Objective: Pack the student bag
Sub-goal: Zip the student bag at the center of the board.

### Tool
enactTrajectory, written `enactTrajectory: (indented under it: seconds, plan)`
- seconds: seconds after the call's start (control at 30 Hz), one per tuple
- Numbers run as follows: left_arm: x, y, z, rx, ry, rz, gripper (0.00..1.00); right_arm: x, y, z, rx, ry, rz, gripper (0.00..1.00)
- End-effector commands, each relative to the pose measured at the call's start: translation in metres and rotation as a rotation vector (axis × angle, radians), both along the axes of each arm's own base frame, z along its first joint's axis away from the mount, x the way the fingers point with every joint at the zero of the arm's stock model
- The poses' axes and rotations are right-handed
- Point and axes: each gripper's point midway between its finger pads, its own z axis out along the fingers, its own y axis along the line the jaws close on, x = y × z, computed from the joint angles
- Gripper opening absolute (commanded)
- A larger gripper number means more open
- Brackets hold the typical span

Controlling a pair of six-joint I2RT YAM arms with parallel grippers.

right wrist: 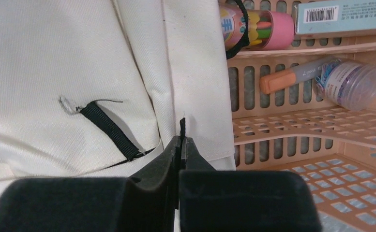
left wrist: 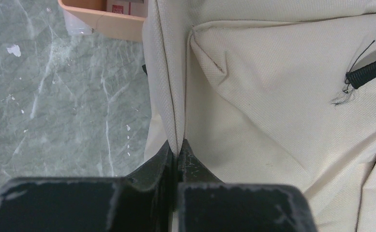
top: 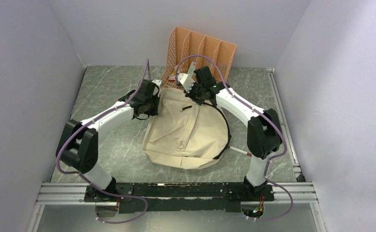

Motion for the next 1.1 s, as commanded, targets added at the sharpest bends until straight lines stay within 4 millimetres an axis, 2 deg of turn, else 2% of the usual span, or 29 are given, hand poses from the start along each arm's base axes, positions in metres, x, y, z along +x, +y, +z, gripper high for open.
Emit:
enactTrajectory:
  seconds: [0.0,0.27,0.43,0.77,1.07]
  plan:
    - [0.024,0.014,0.018,0.011,-0.105,0.056,0.05,0.009,0.004,0.02,0.093,-0.05,-0.092,0.0]
    - [0.025,0.021,0.016,0.033,-0.103,0.097,0.05,-0.011,-0.006,0.017,0.243,0.03,-0.322,0.0]
    - [0.025,0.025,0.013,0.053,-0.093,0.111,0.05,-0.02,-0.025,0.036,0.369,-0.04,-0.485,0.0]
    - [0.026,0.038,0.005,0.107,-0.065,0.163,0.05,-0.047,-0.089,0.063,0.507,-0.205,-0.792,0.0]
    - [0.027,0.045,0.001,0.125,-0.048,0.186,0.05,-0.089,-0.141,0.051,0.569,-0.21,-1.046,0.0]
